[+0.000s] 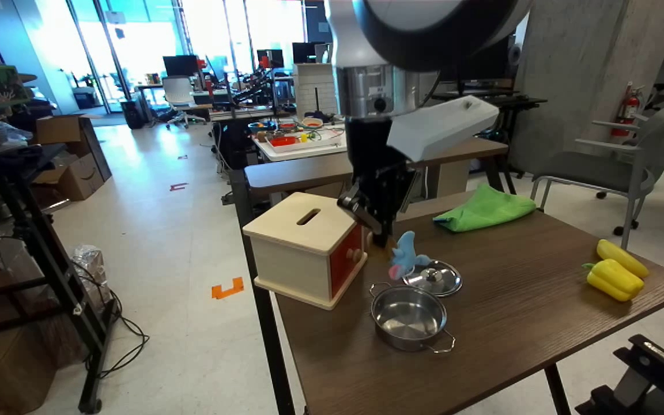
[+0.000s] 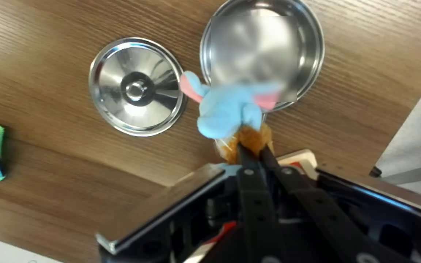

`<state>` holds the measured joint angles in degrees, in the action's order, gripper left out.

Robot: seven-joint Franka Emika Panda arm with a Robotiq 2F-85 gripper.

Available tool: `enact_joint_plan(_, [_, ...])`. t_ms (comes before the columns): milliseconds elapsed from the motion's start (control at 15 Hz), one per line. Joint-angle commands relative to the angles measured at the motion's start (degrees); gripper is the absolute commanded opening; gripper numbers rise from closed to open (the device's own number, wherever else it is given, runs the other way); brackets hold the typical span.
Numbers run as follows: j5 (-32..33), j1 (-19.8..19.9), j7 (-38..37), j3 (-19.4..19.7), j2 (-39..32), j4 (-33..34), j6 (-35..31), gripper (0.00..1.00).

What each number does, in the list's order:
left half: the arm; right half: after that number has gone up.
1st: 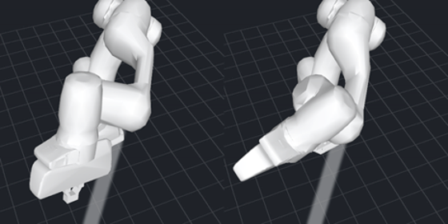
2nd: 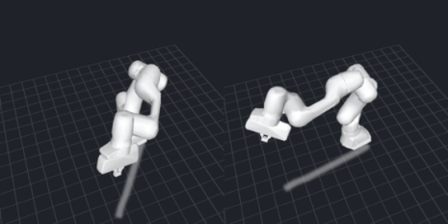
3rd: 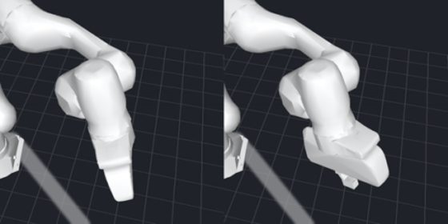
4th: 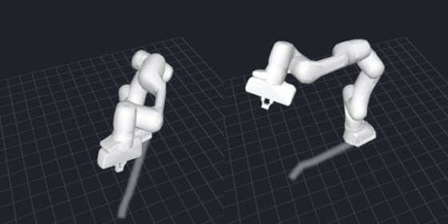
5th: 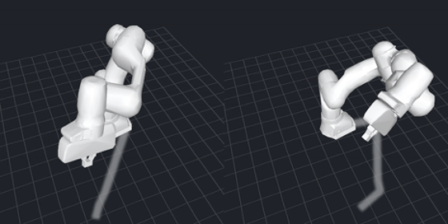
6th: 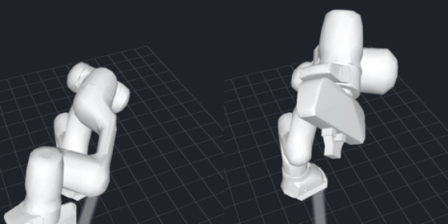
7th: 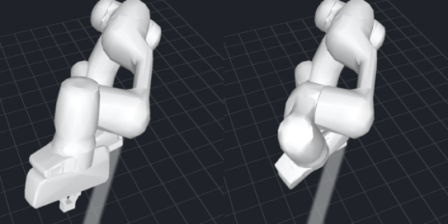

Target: Remove the toy from the bowl and put it on the table

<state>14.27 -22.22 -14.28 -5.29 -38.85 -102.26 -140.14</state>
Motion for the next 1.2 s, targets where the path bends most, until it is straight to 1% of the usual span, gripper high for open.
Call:
enact_joint_plan(0, [-3.44,3.59,0.28,0.99,6.07,-3.47,1.53,0.01])
enact_joint_plan(267, [-3.80,7.31,-0.64,4.01,7.43,-4.18,0.15,0.01])
enact_joint_plan(533, [-4.14,9.56,-1.17,5.76,4.75,-3.48,0.79,0.01])
enact_joint_plan(800, [-4.57,9.95,-2.58,6.54,0.79,-1.95,1.26,0.01])
enact_joint_plan(1133, [-4.37,9.42,-4.70,7.93,-3.58,0.09,2.34,0.01])
